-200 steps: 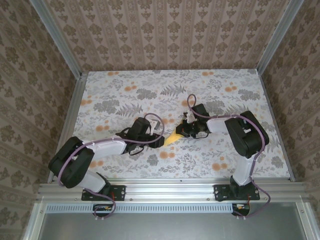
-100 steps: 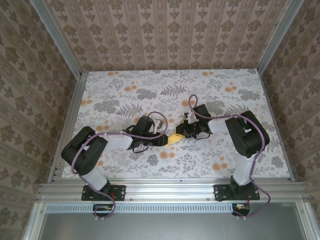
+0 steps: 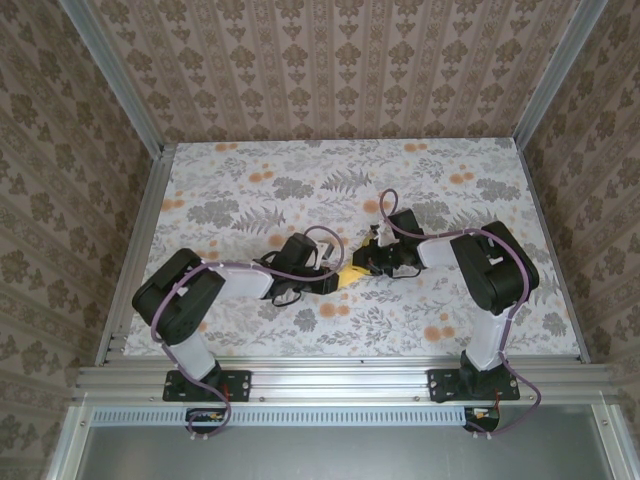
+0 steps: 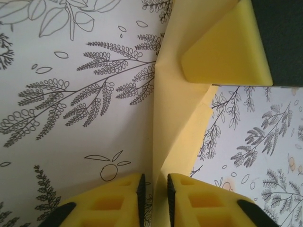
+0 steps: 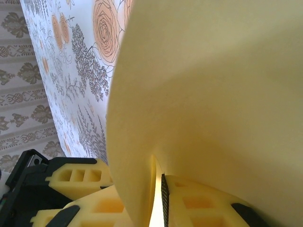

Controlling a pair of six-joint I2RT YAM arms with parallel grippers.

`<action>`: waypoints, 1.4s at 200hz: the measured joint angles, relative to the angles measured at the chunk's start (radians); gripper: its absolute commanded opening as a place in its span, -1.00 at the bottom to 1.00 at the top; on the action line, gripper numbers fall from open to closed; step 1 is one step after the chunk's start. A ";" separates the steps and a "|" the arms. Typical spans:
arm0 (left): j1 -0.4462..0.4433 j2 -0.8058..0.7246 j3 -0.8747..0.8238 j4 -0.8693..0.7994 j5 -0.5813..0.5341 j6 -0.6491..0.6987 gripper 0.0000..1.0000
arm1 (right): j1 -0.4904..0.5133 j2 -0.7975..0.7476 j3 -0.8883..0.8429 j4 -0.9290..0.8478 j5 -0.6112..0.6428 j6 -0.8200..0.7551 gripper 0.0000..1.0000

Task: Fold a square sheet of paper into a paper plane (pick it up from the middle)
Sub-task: Fold the wing for the fifth time at the center of the table.

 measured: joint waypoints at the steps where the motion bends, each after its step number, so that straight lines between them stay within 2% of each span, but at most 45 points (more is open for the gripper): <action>1: 0.000 0.000 0.000 0.000 -0.001 0.002 -0.67 | 0.000 0.000 0.000 0.000 0.000 0.001 -0.61; 30: -0.021 0.001 0.001 -0.005 -0.055 0.029 -0.86 | -0.001 -0.002 -0.005 0.021 -0.008 0.028 -0.41; 71: -0.127 -0.001 0.026 -0.033 -0.236 0.132 -0.96 | -0.003 -0.087 -0.043 0.020 0.025 0.112 -0.02; 118: -0.240 -0.001 0.040 -0.063 -0.454 0.262 -1.00 | -0.002 -0.256 -0.049 -0.085 0.141 0.245 0.31; 160: -0.304 0.000 0.041 -0.079 -0.591 0.360 -1.00 | 0.035 -0.277 -0.045 -0.197 0.221 0.333 0.51; 212: -0.359 0.025 0.070 -0.109 -0.710 0.446 -1.00 | 0.103 -0.249 0.013 -0.248 0.251 0.387 0.50; 280: -0.388 0.029 0.073 -0.116 -0.792 0.488 -1.00 | 0.129 -0.147 0.043 -0.247 0.251 0.443 0.11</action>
